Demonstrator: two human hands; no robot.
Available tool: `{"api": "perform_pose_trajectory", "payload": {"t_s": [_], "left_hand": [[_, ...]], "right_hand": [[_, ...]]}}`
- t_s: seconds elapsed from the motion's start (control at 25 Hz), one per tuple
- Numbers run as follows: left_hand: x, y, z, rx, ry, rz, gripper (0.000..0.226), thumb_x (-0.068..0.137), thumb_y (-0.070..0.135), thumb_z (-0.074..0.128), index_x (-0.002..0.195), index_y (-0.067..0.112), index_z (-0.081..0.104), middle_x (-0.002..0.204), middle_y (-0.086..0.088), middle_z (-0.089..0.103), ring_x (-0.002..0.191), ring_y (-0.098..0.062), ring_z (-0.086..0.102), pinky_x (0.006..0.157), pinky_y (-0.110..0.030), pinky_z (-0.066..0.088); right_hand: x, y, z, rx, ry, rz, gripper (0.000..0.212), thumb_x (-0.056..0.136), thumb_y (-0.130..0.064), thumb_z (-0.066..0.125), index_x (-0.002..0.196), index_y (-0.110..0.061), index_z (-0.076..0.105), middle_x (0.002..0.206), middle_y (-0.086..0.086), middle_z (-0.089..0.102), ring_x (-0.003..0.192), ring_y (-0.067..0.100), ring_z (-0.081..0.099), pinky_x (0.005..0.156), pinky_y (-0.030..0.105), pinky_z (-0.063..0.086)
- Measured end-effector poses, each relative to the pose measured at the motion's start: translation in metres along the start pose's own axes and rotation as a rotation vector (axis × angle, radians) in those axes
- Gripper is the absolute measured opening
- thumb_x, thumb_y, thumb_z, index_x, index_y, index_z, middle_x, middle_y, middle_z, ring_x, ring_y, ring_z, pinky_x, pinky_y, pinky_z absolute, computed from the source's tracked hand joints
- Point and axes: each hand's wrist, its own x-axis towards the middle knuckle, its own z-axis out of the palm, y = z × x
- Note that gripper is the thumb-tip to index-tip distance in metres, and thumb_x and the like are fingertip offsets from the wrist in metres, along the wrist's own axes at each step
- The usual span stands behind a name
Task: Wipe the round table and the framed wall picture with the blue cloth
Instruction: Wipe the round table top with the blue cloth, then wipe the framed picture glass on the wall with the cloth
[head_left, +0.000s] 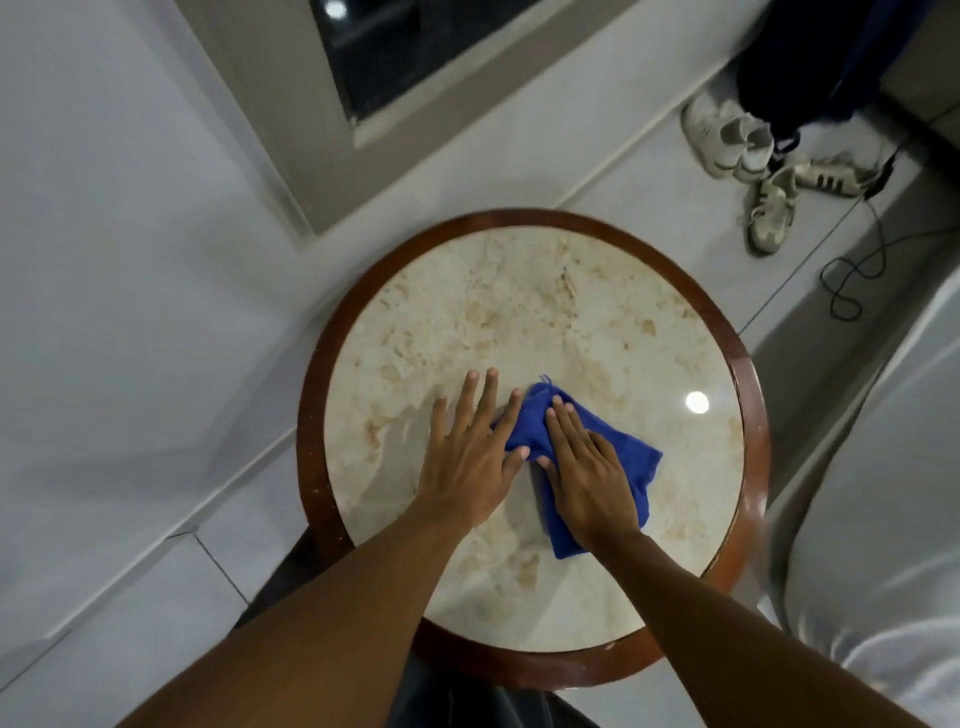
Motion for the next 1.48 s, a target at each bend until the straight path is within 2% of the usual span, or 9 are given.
{"api": "perform_pose_trajectory", "payload": {"t_s": [0.12, 0.4, 0.52, 0.68, 0.88, 1.0, 1.2, 1.32, 1.48], "left_hand": [[-0.031, -0.011, -0.07, 0.002, 0.12, -0.02, 0.074, 0.1, 0.06, 0.032, 0.159, 0.024, 0.005, 0.17, -0.012, 0.006, 0.156, -0.032, 0.006, 0.121, -0.057, 0.017], [-0.136, -0.054, -0.332, 0.138, 0.479, -0.135, 0.072, 0.099, 0.063, 0.03, 0.158, 0.021, 0.027, 0.165, -0.013, 0.027, 0.15, -0.035, 0.028, 0.113, -0.058, 0.035], [-0.188, -0.082, -0.46, 0.246, 0.713, -0.184, 0.075, 0.099, 0.067, 0.024, 0.159, 0.023, 0.018, 0.165, -0.013, 0.027, 0.15, -0.034, 0.025, 0.114, -0.058, 0.031], [-0.274, -0.117, -0.598, 0.347, 1.033, -0.229, 0.074, 0.101, 0.067, 0.015, 0.161, 0.025, 0.002, 0.168, -0.01, 0.014, 0.153, -0.033, 0.014, 0.117, -0.058, 0.02], [-0.384, -0.172, -0.732, 0.571, 1.24, -0.294, 0.077, 0.099, 0.07, 0.02, 0.161, 0.029, 0.001, 0.171, -0.008, -0.001, 0.157, -0.026, -0.003, 0.122, -0.05, 0.006], [-0.436, -0.201, -0.796, 0.63, 1.301, -0.41, 0.077, 0.097, 0.07, 0.019, 0.161, 0.028, 0.007, 0.171, -0.007, -0.001, 0.157, -0.027, -0.004, 0.123, -0.05, 0.006], [-0.482, -0.252, -0.832, 0.6, 1.25, -0.527, 0.081, 0.094, 0.068, 0.023, 0.161, 0.025, 0.01, 0.169, -0.007, -0.011, 0.156, -0.027, -0.009, 0.123, -0.055, 0.01], [-0.482, -0.275, -0.822, 0.667, 1.211, -0.507, 0.078, 0.095, 0.064, 0.035, 0.16, 0.025, 0.019, 0.17, -0.01, -0.002, 0.157, -0.032, 0.001, 0.123, -0.055, 0.014], [-0.47, -0.284, -0.815, 0.731, 1.24, -0.501, 0.075, 0.097, 0.067, 0.029, 0.157, 0.022, 0.031, 0.169, -0.014, 0.017, 0.155, -0.036, 0.015, 0.119, -0.058, 0.018]], "right_hand": [[-0.012, -0.031, -0.056, 0.082, 0.057, -0.014, 0.057, 0.103, -0.044, 0.018, 0.153, -0.018, 0.012, 0.16, 0.0, 0.01, 0.146, 0.013, 0.015, 0.116, 0.025, 0.009], [-0.001, -0.196, -0.265, 0.284, 0.403, -0.257, 0.055, 0.101, -0.04, 0.024, 0.152, -0.024, 0.011, 0.159, -0.009, 0.011, 0.136, 0.016, 0.036, 0.111, 0.029, 0.022], [0.015, -0.285, -0.359, 0.458, 0.582, -0.392, 0.058, 0.099, -0.036, 0.027, 0.154, -0.031, 0.008, 0.161, -0.02, 0.005, 0.136, 0.014, 0.036, 0.112, 0.033, 0.026], [0.016, -0.406, -0.477, 0.574, 0.861, -0.649, 0.058, 0.096, -0.03, 0.036, 0.152, -0.027, 0.018, 0.158, -0.003, 0.028, 0.125, 0.014, 0.045, 0.106, 0.027, 0.03], [0.001, -0.543, -0.602, 0.913, 1.08, -0.686, 0.058, 0.101, -0.05, 0.023, 0.151, -0.021, 0.023, 0.13, 0.018, 0.058, 0.1, 0.027, 0.061, 0.085, 0.051, 0.049], [-0.006, -0.619, -0.663, 0.966, 1.241, -0.736, 0.055, 0.102, -0.045, 0.025, 0.149, -0.015, 0.025, 0.144, 0.014, 0.049, 0.114, 0.031, 0.058, 0.093, 0.049, 0.046], [0.025, -0.681, -0.679, 0.382, 1.323, -0.777, 0.056, 0.089, -0.005, 0.06, 0.142, -0.004, 0.042, 0.152, 0.019, 0.033, 0.137, 0.036, 0.038, 0.096, 0.047, 0.046], [0.055, -0.675, -0.635, 0.329, 1.226, -0.754, 0.054, 0.098, -0.026, 0.037, 0.144, 0.002, 0.035, 0.152, 0.018, 0.028, 0.135, 0.036, 0.041, 0.101, 0.041, 0.039], [0.066, -0.664, -0.61, 0.293, 1.25, -0.771, 0.069, 0.098, -0.052, 0.012, 0.153, -0.014, 0.0, 0.163, 0.001, -0.002, 0.149, 0.016, -0.003, 0.115, 0.028, 0.004]]}}
